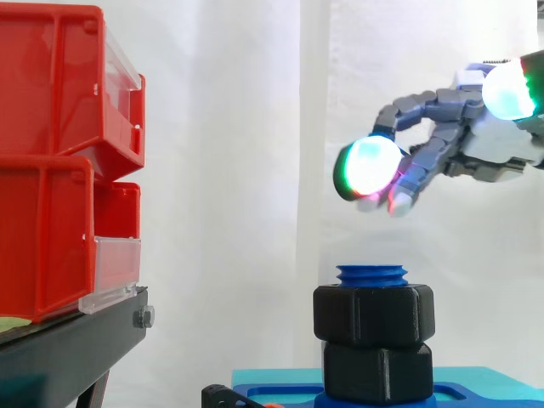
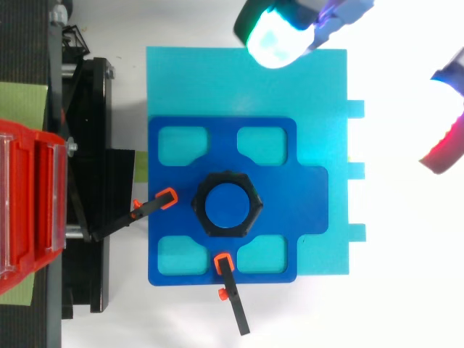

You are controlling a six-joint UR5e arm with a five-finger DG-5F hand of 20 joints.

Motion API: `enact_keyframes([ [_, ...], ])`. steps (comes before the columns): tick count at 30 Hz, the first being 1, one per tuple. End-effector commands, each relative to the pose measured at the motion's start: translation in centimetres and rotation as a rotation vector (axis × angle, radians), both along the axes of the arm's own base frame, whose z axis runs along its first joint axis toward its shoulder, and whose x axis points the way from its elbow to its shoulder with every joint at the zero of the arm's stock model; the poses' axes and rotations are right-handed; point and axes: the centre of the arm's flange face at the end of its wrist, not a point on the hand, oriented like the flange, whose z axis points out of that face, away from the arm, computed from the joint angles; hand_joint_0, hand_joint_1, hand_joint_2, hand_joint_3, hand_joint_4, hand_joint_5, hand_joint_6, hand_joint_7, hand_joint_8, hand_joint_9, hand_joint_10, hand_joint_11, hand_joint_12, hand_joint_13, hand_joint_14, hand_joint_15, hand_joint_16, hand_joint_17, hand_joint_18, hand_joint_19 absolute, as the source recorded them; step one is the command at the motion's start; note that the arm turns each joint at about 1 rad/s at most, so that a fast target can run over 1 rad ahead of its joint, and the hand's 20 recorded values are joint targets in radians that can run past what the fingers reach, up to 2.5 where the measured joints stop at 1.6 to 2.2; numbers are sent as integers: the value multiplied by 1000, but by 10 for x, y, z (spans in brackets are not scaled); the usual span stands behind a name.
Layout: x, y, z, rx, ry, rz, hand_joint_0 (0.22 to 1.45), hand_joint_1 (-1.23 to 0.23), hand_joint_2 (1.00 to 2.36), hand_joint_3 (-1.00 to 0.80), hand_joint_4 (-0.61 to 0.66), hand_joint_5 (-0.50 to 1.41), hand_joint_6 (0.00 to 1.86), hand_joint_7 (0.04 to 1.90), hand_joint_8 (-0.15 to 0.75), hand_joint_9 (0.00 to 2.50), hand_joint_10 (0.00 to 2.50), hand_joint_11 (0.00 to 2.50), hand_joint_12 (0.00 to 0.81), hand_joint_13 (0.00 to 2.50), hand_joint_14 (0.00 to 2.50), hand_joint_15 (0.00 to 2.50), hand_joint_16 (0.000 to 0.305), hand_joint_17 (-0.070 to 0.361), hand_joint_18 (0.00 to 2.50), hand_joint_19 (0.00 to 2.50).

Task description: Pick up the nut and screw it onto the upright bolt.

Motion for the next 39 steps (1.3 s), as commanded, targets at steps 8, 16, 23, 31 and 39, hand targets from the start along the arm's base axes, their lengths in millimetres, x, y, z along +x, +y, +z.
enact_keyframes([
  [8,-83,14,-5,119,116,-219,458,-393,1000,-500,211,-178,502,751,253,836,0,0,338,527,0,7,45,102,374,201],
  [16,-125,29,-19,263,190,-280,493,-453,1000,-500,147,-194,502,698,208,590,0,0,315,156,0,0,43,97,0,0],
  [23,-143,31,-24,531,213,-340,493,-443,1000,-500,94,-228,501,620,203,322,0,0,342,0,0,0,46,102,0,0],
  [31,-146,31,-27,772,240,-336,487,-438,1000,-500,72,-240,501,607,189,177,0,0,337,0,0,0,48,109,0,0],
  [39,-154,30,-32,850,299,-354,474,-431,1000,-500,67,-241,501,601,180,170,0,0,326,0,0,0,49,111,0,0],
])
